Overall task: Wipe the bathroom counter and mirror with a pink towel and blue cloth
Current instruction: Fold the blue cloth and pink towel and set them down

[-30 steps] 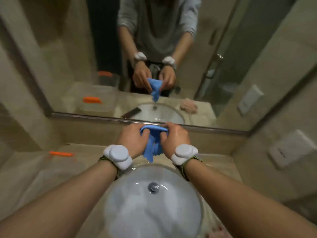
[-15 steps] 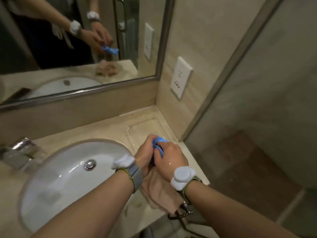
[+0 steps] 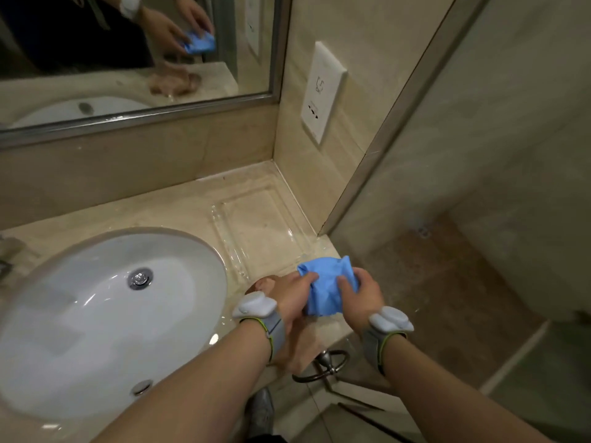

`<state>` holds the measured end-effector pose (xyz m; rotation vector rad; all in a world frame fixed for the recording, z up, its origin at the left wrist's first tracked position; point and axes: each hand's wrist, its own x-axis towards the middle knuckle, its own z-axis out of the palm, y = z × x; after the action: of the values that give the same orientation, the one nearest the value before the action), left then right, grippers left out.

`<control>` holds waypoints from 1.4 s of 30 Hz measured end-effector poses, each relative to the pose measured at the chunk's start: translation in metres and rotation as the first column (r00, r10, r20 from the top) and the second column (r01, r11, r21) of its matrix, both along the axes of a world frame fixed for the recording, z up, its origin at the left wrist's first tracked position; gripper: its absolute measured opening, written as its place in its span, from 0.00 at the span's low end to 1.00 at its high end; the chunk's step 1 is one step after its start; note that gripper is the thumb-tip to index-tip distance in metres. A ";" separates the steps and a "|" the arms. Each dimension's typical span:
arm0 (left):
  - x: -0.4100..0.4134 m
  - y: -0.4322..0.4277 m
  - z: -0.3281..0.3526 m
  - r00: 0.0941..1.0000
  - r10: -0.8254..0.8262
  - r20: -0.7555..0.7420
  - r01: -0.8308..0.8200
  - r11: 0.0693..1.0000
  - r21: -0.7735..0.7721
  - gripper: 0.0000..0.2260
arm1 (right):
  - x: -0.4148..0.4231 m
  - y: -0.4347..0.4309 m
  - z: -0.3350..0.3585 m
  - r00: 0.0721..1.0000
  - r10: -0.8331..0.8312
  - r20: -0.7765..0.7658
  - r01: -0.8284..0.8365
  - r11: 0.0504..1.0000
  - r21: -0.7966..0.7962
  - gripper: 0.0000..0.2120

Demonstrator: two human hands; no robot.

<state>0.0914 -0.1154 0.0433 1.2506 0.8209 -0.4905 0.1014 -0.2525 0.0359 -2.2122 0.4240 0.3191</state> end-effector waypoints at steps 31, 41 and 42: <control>-0.054 0.165 0.033 0.980 0.115 0.165 -0.103 0.992 -0.078 0.28 | 0.020 0.143 0.083 0.979 0.198 0.050 -0.204 0.948 0.243 0.14; -0.056 0.195 0.045 0.995 0.096 -0.001 -0.094 0.974 -0.207 0.27 | 0.031 0.188 0.123 0.961 0.186 0.203 -0.249 0.900 0.357 0.19; -0.052 0.200 0.049 0.983 0.168 0.068 -0.154 0.972 -0.176 0.24 | 0.031 0.189 0.126 0.961 0.177 0.214 -0.246 0.899 0.363 0.19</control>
<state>0.0391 0.0851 0.0921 1.0305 0.7868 -0.3672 0.1327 -0.0635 0.1621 -1.8762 0.0133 0.2912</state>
